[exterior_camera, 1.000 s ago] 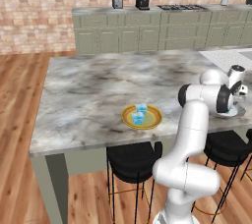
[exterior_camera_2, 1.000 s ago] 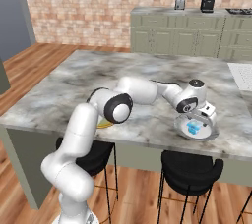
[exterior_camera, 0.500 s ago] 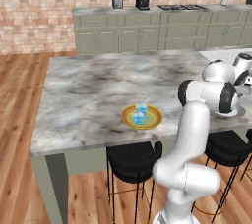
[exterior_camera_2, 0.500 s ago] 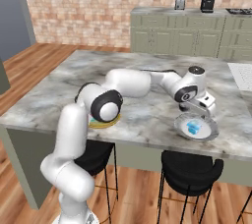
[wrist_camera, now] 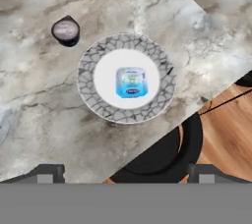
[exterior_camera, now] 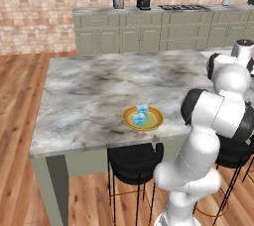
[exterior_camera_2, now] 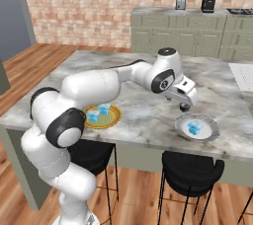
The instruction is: Place two yogurt containers on each plate.
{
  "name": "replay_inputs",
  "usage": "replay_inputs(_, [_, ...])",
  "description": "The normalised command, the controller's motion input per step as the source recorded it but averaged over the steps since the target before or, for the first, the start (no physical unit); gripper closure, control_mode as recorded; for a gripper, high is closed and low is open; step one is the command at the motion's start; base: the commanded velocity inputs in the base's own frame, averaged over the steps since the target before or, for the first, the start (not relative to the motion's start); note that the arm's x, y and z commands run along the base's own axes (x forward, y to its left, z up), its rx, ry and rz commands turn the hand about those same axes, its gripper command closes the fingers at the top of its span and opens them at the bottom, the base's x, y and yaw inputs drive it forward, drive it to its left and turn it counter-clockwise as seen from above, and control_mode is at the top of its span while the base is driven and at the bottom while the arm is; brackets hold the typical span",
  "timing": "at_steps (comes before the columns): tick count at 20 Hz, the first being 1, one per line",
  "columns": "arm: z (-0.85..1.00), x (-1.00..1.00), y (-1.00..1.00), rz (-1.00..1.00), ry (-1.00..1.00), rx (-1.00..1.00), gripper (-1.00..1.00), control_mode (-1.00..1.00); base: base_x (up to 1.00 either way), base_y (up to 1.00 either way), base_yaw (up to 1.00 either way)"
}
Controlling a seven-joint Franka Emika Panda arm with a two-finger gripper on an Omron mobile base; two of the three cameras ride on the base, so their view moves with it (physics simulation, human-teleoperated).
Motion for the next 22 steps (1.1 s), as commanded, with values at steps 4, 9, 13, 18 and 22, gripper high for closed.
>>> replay_inputs(4, [0.09,-0.22,0.72,0.04,0.00,-0.03,-1.00,-1.00,0.00,0.00,0.00])
replay_inputs(9, [0.00,0.37,0.05,0.08,0.00,0.00,-1.00,-1.00,0.00,0.00,0.00])
replay_inputs(13, [0.01,0.66,-0.08,0.06,0.01,0.00,-1.00,-1.00,0.00,0.00,0.00])
replay_inputs(18, [0.01,0.78,-0.17,0.01,0.09,0.00,-1.00,-1.00,0.00,0.00,0.00])
replay_inputs(22, [0.00,0.84,-0.46,0.00,0.18,0.01,-1.00,-1.00,0.00,0.00,0.00])
